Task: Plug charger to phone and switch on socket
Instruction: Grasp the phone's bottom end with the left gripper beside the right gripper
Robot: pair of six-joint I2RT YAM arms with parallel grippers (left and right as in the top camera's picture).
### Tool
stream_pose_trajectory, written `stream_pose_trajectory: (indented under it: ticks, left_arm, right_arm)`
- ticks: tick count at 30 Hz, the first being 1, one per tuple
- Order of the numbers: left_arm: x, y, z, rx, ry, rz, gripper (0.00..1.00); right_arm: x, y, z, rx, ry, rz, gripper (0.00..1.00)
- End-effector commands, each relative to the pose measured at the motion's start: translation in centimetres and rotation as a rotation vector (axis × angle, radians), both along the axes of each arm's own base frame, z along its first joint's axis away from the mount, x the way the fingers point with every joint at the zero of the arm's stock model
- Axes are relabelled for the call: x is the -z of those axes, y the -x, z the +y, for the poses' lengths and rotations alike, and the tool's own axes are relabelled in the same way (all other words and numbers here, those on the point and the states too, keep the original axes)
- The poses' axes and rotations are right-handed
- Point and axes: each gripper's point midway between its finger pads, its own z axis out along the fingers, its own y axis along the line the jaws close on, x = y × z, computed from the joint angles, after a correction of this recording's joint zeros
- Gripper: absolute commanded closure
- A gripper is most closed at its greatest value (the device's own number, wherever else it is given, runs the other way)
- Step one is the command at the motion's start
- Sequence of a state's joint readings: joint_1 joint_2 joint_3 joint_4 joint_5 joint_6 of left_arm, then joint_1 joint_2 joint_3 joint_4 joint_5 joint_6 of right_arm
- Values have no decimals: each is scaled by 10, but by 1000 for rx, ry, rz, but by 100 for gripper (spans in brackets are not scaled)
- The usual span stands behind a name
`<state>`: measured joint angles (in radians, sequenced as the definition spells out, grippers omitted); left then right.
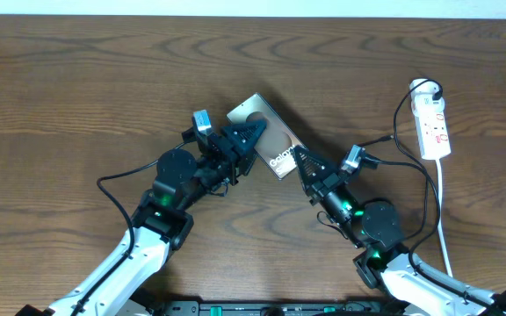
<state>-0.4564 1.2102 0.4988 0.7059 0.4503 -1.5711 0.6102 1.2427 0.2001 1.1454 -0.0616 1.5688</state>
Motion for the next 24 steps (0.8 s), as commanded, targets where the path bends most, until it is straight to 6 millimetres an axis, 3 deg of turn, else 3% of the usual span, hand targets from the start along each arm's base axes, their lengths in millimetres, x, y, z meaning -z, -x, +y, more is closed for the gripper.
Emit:
stream_pose_trajectory:
  ticks: [1,15,21,24]
  left_arm:
    - [-4,2,-5,16,6,-11,51]
    - [2,2,-7,28,-12,-11,51]
    - [2,2,-7,29,-12,-11,76]
    - [2,2,-7,29,-11,-10,80]
  right_arm:
    - [-21,-3,5,16,-12,-59,99]
    - [-23,8,19,-63,36,-105,99]
    - [-23,9,20,-64,89,-152,99]
    - [-23,9,20,-64,89,-152,99]
